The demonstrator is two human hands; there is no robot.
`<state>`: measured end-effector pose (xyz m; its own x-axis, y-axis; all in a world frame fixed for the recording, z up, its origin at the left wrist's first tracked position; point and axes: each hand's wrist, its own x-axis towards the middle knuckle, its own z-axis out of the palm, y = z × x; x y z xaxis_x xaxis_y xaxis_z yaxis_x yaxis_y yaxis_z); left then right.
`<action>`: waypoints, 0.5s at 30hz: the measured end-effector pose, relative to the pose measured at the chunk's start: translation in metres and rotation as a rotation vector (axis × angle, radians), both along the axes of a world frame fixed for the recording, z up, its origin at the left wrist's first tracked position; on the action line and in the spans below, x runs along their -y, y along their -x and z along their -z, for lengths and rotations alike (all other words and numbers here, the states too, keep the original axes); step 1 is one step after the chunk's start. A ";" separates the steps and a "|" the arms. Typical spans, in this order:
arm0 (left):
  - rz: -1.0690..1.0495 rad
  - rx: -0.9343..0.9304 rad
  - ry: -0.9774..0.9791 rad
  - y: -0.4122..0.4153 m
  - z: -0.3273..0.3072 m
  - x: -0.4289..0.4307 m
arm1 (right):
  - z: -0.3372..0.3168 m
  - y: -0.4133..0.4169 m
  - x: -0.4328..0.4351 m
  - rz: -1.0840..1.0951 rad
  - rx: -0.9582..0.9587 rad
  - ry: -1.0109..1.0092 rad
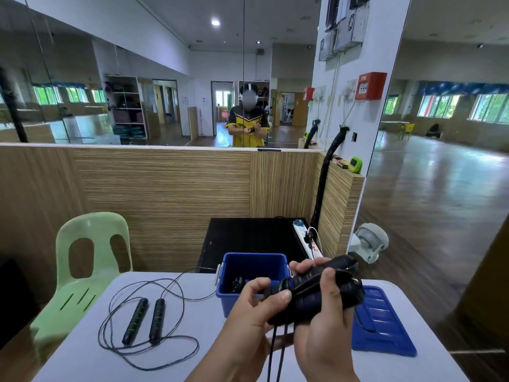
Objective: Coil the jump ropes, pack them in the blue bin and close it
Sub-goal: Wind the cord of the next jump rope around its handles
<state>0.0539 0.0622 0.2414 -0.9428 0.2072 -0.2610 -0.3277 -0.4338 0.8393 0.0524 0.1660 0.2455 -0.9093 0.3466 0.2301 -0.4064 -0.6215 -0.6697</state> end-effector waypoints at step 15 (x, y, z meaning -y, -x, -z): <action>-0.060 -0.252 0.309 -0.004 -0.007 0.001 | 0.004 0.005 -0.005 -0.227 0.158 0.105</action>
<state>0.0574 0.0609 0.2488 -0.9933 0.0983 -0.0612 -0.0765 -0.1607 0.9840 0.0478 0.1714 0.2418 -0.9880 0.1448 0.0535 -0.1452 -0.7541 -0.6406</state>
